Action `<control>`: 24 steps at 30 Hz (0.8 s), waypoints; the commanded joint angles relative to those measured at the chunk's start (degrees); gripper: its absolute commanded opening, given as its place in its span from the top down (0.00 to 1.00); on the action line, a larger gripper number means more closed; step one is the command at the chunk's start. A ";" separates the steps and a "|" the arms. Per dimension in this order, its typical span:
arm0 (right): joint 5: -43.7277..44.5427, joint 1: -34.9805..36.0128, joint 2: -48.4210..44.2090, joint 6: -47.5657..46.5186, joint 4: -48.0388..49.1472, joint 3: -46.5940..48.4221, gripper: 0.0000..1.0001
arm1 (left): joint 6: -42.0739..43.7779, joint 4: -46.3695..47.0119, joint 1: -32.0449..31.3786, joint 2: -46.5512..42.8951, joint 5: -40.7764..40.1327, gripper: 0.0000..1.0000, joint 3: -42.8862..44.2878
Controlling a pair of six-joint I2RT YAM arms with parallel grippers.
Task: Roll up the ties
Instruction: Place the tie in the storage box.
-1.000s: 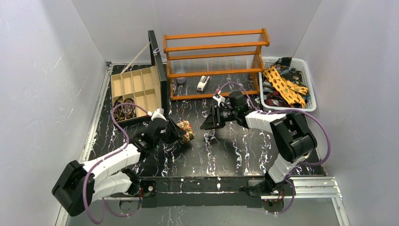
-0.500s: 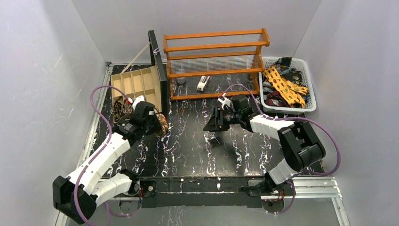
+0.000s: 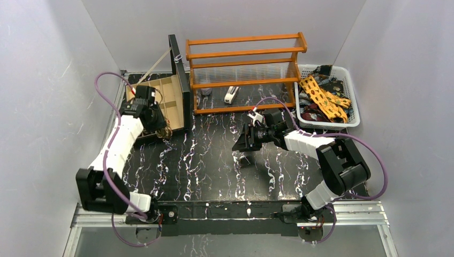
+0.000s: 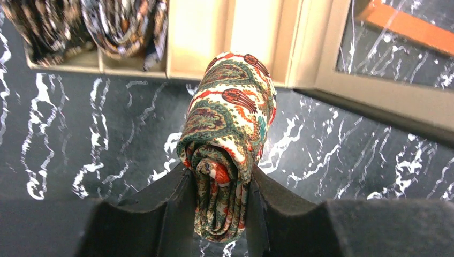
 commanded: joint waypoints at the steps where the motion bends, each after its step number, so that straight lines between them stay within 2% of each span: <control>1: -0.87 -0.03 -2.68 -2.10 -1.29 1.58 0.33 | 7.45 -4.83 2.90 6.08 0.80 0.93 9.19; 6: -2.19 -0.03 -3.04 -3.84 -2.77 1.05 0.33 | 10.90 -7.06 4.29 15.96 1.32 0.94 17.28; 15: -3.16 0.02 -4.00 -4.58 -3.31 0.72 0.33 | 12.64 -10.41 6.14 28.68 -2.74 0.94 29.55; 24: -4.17 0.03 -3.18 -6.49 -4.76 0.80 0.32 | 14.16 -11.29 6.35 34.90 -4.51 0.94 33.12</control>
